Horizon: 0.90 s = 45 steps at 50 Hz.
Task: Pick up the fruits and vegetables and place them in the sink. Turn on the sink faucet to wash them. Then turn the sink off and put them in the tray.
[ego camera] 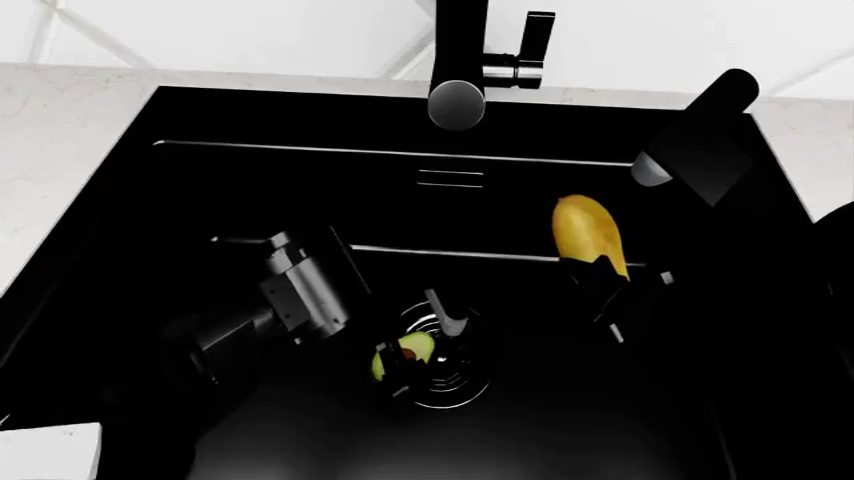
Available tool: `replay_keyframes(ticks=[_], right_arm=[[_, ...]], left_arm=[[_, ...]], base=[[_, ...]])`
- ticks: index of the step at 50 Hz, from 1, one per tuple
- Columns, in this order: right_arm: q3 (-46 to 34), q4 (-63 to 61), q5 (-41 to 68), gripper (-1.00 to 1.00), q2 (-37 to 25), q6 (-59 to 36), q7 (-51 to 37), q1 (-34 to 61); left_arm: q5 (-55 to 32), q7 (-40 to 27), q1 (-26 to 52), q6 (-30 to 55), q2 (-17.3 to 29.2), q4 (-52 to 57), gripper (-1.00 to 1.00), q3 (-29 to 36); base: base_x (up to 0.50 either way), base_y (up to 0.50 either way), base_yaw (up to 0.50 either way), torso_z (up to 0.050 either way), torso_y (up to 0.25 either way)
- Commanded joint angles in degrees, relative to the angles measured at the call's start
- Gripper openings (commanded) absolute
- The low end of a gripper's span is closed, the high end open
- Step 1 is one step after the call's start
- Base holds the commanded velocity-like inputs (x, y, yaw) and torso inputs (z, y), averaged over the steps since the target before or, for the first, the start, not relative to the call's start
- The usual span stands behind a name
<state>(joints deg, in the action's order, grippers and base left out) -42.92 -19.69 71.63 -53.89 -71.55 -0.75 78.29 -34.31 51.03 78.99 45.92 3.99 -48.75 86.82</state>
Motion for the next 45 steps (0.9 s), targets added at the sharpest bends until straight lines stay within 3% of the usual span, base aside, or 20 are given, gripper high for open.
replay_keyframes(ticks=[1, 11, 23, 35, 45], right_arm=[[0.1, -0.1, -0.6, -1.00, -0.2, 0.4, 0.1, 0.3], [0.0, 0.3, -0.9, -1.00, -0.2, 0.9, 0.1, 0.3], [0.8, 0.5, 0.0, -1.00, 0.3, 0.8, -0.8, 1.3], [1.2, 0.3, 0.2, -1.00, 0.0, 0.0, -1.3, 3.2], [1.4, 0.6, 0.2, -1.00, -0.2, -0.1, -1.8, 4.0]], left_arm=[[1.5, 0.9, -4.3, -1.2, -2.3, -4.3, -1.00, 2.6], [0.0, -4.1, -3.4, 2.1, 2.4, 6.3, -1.00, 0.9], [-4.1, -14.9, -1.1, 8.8, 13.9, 27.9, -1.00, -4.9], [-9.8, -25.6, 1.0, 15.8, 24.4, 43.6, -1.00, -13.8], [-12.9, -31.6, 1.2, 19.2, 29.1, 48.3, -1.00, -18.9]], base=[[0.00, 0.00, 0.00, 0.000, -0.011], [0.00, 0.00, 0.00, 0.000, -0.004], [0.00, 0.00, 0.00, 0.000, 0.009], [0.00, 0.00, 0.00, 0.000, 0.250], [0.00, 0.00, 0.00, 0.000, 0.250]])
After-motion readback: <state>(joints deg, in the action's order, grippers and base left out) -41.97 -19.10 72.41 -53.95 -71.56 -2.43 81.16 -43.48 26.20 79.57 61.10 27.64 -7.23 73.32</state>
